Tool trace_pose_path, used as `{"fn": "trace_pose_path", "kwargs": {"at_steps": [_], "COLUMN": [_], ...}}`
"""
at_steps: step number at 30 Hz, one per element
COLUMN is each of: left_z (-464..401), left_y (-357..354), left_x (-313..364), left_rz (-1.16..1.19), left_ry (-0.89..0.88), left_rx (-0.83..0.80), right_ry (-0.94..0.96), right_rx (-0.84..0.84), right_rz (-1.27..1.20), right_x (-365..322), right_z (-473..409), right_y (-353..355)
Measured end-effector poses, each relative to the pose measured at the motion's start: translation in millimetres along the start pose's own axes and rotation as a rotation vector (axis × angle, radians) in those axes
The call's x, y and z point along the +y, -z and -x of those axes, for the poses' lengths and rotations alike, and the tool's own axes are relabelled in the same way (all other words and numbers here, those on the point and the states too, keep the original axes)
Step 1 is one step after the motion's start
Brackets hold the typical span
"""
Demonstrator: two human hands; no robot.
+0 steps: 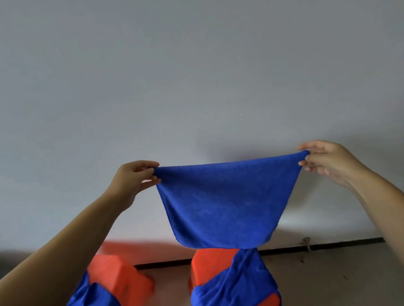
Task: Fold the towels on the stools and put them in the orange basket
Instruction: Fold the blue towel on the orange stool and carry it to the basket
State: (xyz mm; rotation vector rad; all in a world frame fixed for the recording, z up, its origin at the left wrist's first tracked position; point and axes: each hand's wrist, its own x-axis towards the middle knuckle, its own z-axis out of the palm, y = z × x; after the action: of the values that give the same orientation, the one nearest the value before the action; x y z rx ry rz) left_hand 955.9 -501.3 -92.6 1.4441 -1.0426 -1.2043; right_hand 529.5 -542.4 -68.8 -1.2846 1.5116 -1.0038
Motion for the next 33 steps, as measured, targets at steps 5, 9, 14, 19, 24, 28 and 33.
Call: {"fn": "trace_pose_path", "kwargs": {"at_steps": [5, 9, 14, 19, 24, 28, 33], "left_z": [-5, -17, -42, -53, -26, 10, 68], "left_y": [-7, -20, -32, -38, -41, -35, -33], "left_x": [-5, -14, -17, -28, -76, -134, -219], "left_rz": [-0.756, -0.868, -0.775, -0.668, -0.472, -0.433, -0.611], "left_ry": [-0.28, -0.295, -0.199, -0.175, -0.162, -0.033, 0.144], "left_rx": [0.064, 0.156, 0.242, 0.316, 0.259, 0.144, -0.031], "right_ry": [0.087, 0.243, 0.303, 0.185, 0.078, 0.034, -0.151], "right_rx": [-0.073, 0.006, 0.176, 0.176, 0.124, 0.025, -0.13], "right_rz": [0.245, 0.792, 0.768, 0.594, 0.391, 0.479, 0.561], "right_x": [2, 4, 9, 24, 66, 116, 205], "right_z": [-6, -12, -31, -49, -35, 2, 62], "right_y": [-3, -15, -23, -19, -17, -20, -25]}}
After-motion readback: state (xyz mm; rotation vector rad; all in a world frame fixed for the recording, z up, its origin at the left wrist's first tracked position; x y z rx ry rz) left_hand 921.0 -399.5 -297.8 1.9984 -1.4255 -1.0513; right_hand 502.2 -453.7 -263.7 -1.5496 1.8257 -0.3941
